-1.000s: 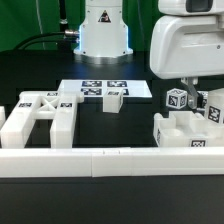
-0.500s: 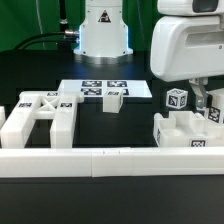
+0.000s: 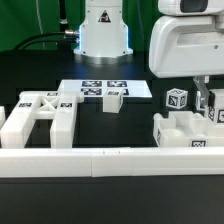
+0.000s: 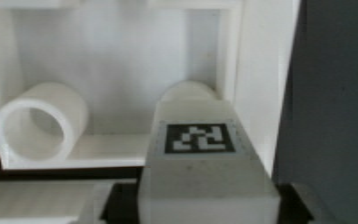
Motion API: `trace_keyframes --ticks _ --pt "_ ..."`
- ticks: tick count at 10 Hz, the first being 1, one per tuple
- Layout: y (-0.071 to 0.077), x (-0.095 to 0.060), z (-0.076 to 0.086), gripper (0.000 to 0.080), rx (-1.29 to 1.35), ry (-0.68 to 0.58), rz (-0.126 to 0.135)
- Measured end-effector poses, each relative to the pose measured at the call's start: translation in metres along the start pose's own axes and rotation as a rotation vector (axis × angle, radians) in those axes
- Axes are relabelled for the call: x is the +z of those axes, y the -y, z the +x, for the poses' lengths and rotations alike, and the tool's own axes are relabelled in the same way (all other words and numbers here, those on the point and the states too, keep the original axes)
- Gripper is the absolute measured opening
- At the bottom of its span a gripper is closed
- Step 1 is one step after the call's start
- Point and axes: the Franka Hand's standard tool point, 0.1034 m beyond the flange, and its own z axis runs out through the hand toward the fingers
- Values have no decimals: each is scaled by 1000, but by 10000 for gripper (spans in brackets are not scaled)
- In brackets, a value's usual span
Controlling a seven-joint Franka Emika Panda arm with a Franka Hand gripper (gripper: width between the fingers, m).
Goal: Assemble chair
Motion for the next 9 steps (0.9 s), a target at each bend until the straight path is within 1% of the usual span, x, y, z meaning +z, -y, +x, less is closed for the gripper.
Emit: trace_keyframes --ticks 2,3,4,6,8,9 --pt "1 0 -1 287 305 3 -5" --pt "1 1 -2 287 414 3 -3" --pt "2 1 -2 287 580 4 -1" --pt "4 0 -3 287 819 -4 -11" --pt "5 0 -3 287 935 -9 -13" --pt "5 0 -3 336 908 -9 -13"
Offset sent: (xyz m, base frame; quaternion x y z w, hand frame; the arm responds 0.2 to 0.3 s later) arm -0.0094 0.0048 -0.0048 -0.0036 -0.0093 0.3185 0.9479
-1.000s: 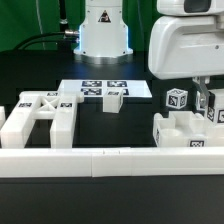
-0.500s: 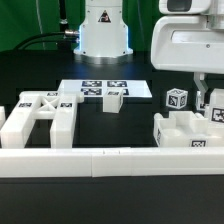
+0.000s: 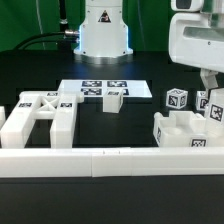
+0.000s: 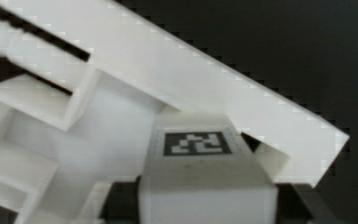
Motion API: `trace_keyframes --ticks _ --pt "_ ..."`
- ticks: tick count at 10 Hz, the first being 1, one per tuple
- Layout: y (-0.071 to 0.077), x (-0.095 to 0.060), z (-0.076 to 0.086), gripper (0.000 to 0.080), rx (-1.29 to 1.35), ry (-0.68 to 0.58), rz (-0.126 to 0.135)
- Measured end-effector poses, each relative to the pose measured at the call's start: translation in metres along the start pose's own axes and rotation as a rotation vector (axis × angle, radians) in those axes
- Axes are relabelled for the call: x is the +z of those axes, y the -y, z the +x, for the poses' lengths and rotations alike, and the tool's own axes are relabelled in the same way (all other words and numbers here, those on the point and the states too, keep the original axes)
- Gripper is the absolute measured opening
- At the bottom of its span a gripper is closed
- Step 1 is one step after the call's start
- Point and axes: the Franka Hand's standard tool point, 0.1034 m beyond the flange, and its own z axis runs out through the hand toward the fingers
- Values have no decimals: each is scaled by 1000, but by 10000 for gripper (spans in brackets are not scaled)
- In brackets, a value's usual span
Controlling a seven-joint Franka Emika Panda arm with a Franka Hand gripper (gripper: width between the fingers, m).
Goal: Assemble chair
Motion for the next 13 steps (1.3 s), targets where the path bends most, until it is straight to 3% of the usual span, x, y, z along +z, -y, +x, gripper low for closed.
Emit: trace_keyframes --ticks 1,2,3,13 --pt "0 0 0 336 -24 0 0" --pt "0 0 1 523 -44 -1 2" --pt "0 0 3 625 -170 -5 2" --pt "0 -1 4 649 -1197 -12 -11"
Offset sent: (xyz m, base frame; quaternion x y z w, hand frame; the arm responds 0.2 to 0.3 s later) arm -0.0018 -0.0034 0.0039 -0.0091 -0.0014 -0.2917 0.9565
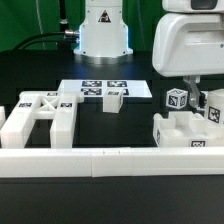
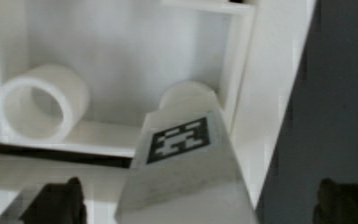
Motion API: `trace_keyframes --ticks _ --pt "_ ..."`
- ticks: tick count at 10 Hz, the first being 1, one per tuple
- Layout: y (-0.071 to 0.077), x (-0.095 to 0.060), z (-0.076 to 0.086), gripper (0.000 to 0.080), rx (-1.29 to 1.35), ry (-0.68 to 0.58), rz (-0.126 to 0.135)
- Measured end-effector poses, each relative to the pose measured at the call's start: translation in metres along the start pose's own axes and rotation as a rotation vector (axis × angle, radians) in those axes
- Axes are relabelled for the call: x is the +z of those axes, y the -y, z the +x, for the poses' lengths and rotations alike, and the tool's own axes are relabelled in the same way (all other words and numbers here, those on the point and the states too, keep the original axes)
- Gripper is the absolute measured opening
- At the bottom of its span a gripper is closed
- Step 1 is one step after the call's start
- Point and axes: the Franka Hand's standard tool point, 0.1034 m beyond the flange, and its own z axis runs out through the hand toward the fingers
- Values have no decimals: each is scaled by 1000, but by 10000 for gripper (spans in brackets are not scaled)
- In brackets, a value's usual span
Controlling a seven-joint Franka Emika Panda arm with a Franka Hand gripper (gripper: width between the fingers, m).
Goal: Assemble chair
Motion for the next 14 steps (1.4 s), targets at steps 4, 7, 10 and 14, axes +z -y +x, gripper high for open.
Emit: trace_keyframes --ticks 4,7,10,14 --pt "-4 0 0 529 -97 1 0" --pt "-4 0 0 284 -72 0 0" --pt "-3 1 1 285 335 0 9" --pt "-26 -1 -1 287 723 1 -26"
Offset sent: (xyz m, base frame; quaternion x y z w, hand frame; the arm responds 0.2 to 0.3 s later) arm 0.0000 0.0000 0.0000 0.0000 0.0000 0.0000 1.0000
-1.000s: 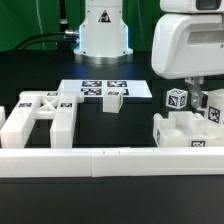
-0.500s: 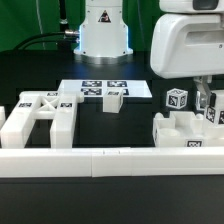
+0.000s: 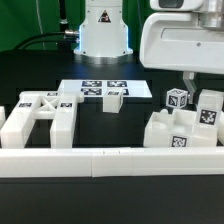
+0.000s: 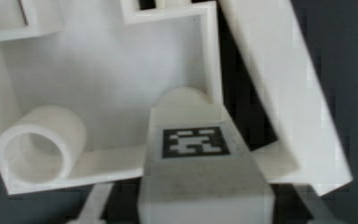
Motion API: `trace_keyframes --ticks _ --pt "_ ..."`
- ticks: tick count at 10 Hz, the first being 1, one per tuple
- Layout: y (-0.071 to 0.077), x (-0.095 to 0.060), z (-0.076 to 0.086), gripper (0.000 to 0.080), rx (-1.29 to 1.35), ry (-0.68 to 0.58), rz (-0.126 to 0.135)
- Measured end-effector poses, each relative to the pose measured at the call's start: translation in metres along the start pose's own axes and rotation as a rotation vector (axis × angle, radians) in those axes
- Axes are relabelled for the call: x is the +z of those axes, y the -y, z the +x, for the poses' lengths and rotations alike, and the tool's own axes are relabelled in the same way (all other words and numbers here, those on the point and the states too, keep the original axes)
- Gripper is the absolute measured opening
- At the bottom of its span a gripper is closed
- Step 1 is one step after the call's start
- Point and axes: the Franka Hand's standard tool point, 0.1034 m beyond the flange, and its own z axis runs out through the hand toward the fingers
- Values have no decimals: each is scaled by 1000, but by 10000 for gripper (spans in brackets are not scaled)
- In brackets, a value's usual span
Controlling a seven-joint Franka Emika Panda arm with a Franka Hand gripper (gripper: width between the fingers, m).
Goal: Assemble chair
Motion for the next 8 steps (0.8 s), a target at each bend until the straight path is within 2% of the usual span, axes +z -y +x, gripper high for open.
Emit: trace_keyframes --ticks 2,5,6,7,8 --pt "-10 -2 8 287 173 -18 -16" --pt "-14 -2 12 287 228 -25 -20" --pt "-15 -7 13 401 158 -27 -16" --pt "-25 -22 15 536 60 -29 -4" --pt "-40 -35 15 536 -28 -32 1"
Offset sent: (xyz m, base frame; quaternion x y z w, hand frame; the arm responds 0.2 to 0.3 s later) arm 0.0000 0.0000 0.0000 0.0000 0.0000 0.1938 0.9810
